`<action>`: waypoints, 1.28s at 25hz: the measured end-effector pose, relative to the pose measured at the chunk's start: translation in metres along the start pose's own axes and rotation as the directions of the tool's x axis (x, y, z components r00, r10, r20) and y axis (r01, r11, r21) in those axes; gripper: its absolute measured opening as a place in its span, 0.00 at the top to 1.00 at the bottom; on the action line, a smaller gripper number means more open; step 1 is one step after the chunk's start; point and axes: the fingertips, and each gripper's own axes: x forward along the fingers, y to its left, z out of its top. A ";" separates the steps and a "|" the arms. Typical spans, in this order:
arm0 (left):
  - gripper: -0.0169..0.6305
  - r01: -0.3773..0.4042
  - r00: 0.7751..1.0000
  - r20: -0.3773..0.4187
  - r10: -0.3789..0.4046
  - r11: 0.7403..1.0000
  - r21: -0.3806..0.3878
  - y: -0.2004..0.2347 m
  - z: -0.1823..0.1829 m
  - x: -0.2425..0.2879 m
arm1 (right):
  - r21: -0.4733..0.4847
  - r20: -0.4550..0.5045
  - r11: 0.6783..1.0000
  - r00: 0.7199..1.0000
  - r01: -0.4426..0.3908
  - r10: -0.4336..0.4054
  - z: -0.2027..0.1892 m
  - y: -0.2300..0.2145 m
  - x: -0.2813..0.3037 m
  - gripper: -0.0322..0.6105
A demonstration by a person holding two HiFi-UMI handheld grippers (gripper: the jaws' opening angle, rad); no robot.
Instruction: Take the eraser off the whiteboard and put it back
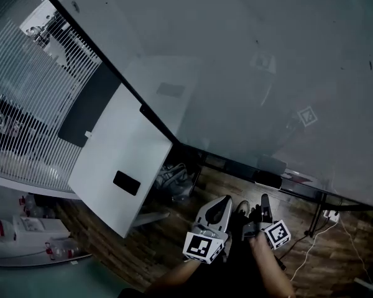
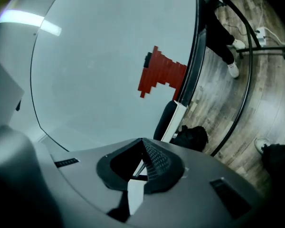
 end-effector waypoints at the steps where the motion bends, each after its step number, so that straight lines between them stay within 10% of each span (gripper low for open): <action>1: 0.96 0.001 1.000 0.014 -0.001 1.000 0.000 -0.002 0.003 -0.003 | -0.018 0.000 1.000 1.000 0.001 -0.001 0.003 0.004 -0.003 0.93; 9: 0.96 0.019 0.997 0.080 -0.020 1.000 0.015 -0.020 0.025 -0.049 | -0.331 -0.025 0.943 1.000 0.002 -0.011 0.014 0.053 -0.047 0.93; 14: 0.96 0.055 0.994 0.097 -0.053 0.998 -0.023 -0.028 0.030 -0.080 | -0.551 -0.028 0.834 1.000 -0.013 -0.003 0.010 0.090 -0.074 0.93; 19: 0.96 0.084 0.992 0.101 -0.077 0.994 -0.065 -0.039 0.027 -0.113 | -0.758 -0.014 0.652 1.000 -0.021 0.017 0.002 0.135 -0.111 0.93; 32: 0.96 0.111 0.991 0.082 -0.105 0.992 -0.063 -0.067 0.022 -0.137 | -0.877 -0.017 0.480 0.999 -0.037 0.045 -0.005 0.156 -0.190 0.93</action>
